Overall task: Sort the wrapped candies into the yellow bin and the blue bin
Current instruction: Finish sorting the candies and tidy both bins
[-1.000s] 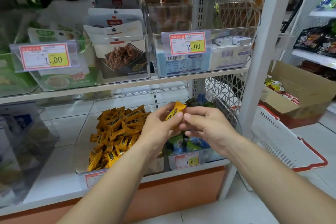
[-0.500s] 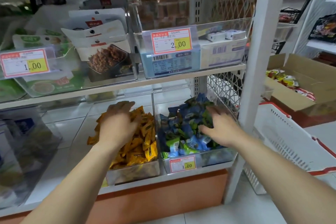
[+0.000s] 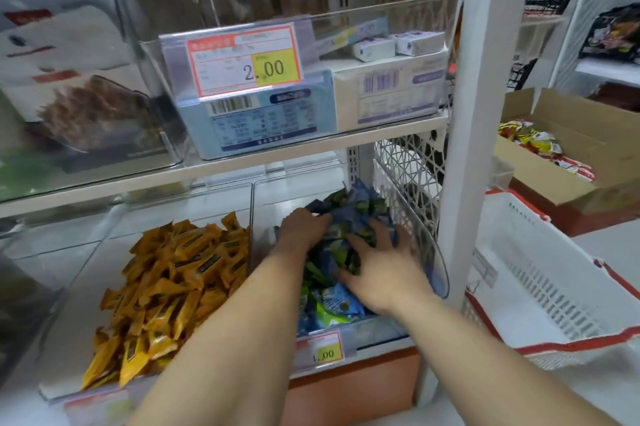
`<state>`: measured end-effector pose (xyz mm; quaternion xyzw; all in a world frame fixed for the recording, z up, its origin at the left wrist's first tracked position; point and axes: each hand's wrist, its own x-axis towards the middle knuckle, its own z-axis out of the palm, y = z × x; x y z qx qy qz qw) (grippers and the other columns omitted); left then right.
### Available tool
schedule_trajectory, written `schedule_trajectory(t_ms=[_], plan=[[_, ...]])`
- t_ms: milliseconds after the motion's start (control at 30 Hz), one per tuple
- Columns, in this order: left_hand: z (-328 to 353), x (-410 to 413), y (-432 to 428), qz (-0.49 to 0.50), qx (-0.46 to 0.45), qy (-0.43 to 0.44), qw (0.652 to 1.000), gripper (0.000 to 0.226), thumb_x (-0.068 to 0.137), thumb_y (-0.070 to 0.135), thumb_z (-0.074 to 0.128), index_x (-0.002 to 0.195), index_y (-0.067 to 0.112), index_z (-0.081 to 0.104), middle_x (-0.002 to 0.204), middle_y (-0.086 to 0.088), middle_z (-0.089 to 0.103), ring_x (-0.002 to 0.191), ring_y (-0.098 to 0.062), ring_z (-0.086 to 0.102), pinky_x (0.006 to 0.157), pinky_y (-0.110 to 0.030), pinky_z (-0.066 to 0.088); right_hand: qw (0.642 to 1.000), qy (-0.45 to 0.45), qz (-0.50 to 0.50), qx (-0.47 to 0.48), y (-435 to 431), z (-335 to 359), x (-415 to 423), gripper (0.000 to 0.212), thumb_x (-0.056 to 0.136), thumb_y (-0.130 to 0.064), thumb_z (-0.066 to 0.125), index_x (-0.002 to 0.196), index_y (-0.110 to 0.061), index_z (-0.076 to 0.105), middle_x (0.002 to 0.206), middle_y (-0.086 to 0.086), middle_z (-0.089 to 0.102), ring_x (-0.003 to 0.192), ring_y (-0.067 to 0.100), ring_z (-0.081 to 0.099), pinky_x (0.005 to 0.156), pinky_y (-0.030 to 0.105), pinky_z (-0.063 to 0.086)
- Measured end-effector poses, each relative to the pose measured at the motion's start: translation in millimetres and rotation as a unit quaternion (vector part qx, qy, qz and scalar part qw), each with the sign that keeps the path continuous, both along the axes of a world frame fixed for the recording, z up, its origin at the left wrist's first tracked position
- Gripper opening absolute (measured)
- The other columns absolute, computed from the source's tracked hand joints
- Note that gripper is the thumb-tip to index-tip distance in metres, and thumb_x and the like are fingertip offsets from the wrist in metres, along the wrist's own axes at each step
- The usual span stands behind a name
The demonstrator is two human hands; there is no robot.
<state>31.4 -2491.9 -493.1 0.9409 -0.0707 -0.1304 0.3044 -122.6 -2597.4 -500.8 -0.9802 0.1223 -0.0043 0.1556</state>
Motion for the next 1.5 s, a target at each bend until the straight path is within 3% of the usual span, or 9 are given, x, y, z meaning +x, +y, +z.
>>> schedule_trajectory(t_ms=[133, 367, 667, 767, 933, 1067, 1267, 1400, 1500], plan=[[-7, 10, -5, -0.006, -0.078, 0.081, 0.994, 0.066, 0.076, 0.058, 0.069, 0.132, 0.025, 0.059, 0.13, -0.011, 0.059, 0.115, -0.028, 0.059, 0.102, -0.036, 0.047, 1.0, -0.013, 0.006, -0.001, -1, -2, 1, 0.075, 0.088, -0.074, 0.041, 0.153, -0.043, 0.022, 0.164, -0.001, 0.0, 0.146, 0.043, -0.006, 0.118, 0.058, 0.011], [-11, 13, -4, -0.042, -0.159, 0.177, 0.97, 0.09, 0.067, 0.059, 0.077, 0.138, 0.009, 0.054, 0.129, -0.018, 0.062, 0.116, -0.035, 0.061, 0.103, -0.046, 0.048, 1.0, -0.026, 0.01, 0.005, -1, -4, 1, 0.074, 0.085, -0.074, 0.042, 0.15, -0.044, 0.025, 0.162, 0.001, 0.005, 0.143, 0.043, -0.001, 0.116, 0.059, 0.013], [-8, 7, -6, -0.105, -0.209, 0.106, 0.966, 0.029, 0.081, 0.029, 0.08, 0.107, 0.022, 0.07, 0.105, -0.004, 0.072, 0.093, -0.016, 0.068, 0.078, -0.026, 0.056, 1.0, -0.023, 0.013, 0.015, 0, -2, 0, 0.074, 0.084, -0.076, 0.038, 0.149, -0.043, 0.027, 0.161, 0.001, 0.007, 0.143, 0.041, 0.001, 0.115, 0.059, 0.015], [-4, 2, -6, -0.092, -0.208, 0.043, 0.973, 0.018, 0.078, 0.02, 0.08, 0.093, 0.025, 0.071, 0.101, -0.003, 0.073, 0.096, -0.019, 0.068, 0.088, -0.035, 0.056, 0.999, -0.019, 0.016, 0.023, 0, 2, -2, 0.072, 0.085, -0.075, 0.041, 0.148, -0.042, 0.031, 0.162, 0.001, 0.008, 0.144, 0.041, 0.001, 0.114, 0.058, 0.016], [26, 0, 3, -0.165, -0.1, -0.037, 0.981, 0.026, 0.073, 0.026, 0.083, 0.092, 0.031, 0.067, 0.092, 0.008, 0.07, 0.089, -0.012, 0.065, 0.072, -0.023, 0.049, 0.999, -0.002, 0.021, 0.03, -1, 13, -6, 0.072, 0.085, -0.07, 0.051, 0.148, -0.042, 0.033, 0.162, 0.003, 0.013, 0.145, 0.044, 0.006, 0.113, 0.057, 0.023], [51, -14, 20, -0.206, -0.017, -0.083, 0.975, 0.055, 0.07, 0.034, 0.086, 0.114, 0.035, 0.053, 0.091, 0.02, 0.06, 0.08, 0.005, 0.055, 0.061, -0.009, 0.037, 0.998, -0.012, 0.025, 0.062, -4, 25, -10, 0.074, 0.083, -0.061, 0.057, 0.149, -0.038, 0.031, 0.159, 0.006, 0.026, 0.145, 0.043, 0.019, 0.114, 0.052, 0.031], [57, -53, 41, -0.272, -0.011, -0.079, 0.959, 0.061, 0.068, 0.043, 0.087, 0.121, 0.04, 0.055, 0.114, 0.019, 0.06, 0.105, -0.005, 0.056, 0.084, -0.019, 0.042, 0.986, -0.155, 0.045, 0.053, -5, 37, -14, 0.073, 0.087, -0.04, 0.059, 0.153, -0.036, 0.027, 0.161, -0.003, 0.026, 0.147, 0.029, 0.019, 0.116, 0.045, 0.032], [57, -65, 53, -0.256, -0.046, -0.06, 0.964, 0.056, 0.075, 0.03, 0.085, 0.126, 0.033, 0.059, 0.12, 0.013, 0.063, 0.11, -0.007, 0.058, 0.09, -0.019, 0.044, 0.989, -0.065, 0.129, 0.014, -4, 33, -17, 0.078, 0.09, -0.038, 0.054, 0.157, -0.039, 0.015, 0.164, -0.006, 0.021, 0.149, 0.023, 0.02, 0.119, 0.045, 0.024], [58, -69, 57, -0.221, -0.097, -0.055, 0.969, 0.042, 0.076, 0.03, 0.085, 0.113, 0.034, 0.067, 0.109, 0.015, 0.068, 0.102, -0.004, 0.063, 0.086, -0.016, 0.047, 0.991, -0.072, 0.113, -0.001, -6, 32, -19, 0.063, 0.089, -0.04, 0.052, 0.15, -0.037, 0.034, 0.156, -0.006, 0.038, 0.14, 0.025, 0.037, 0.112, 0.04, 0.035]])
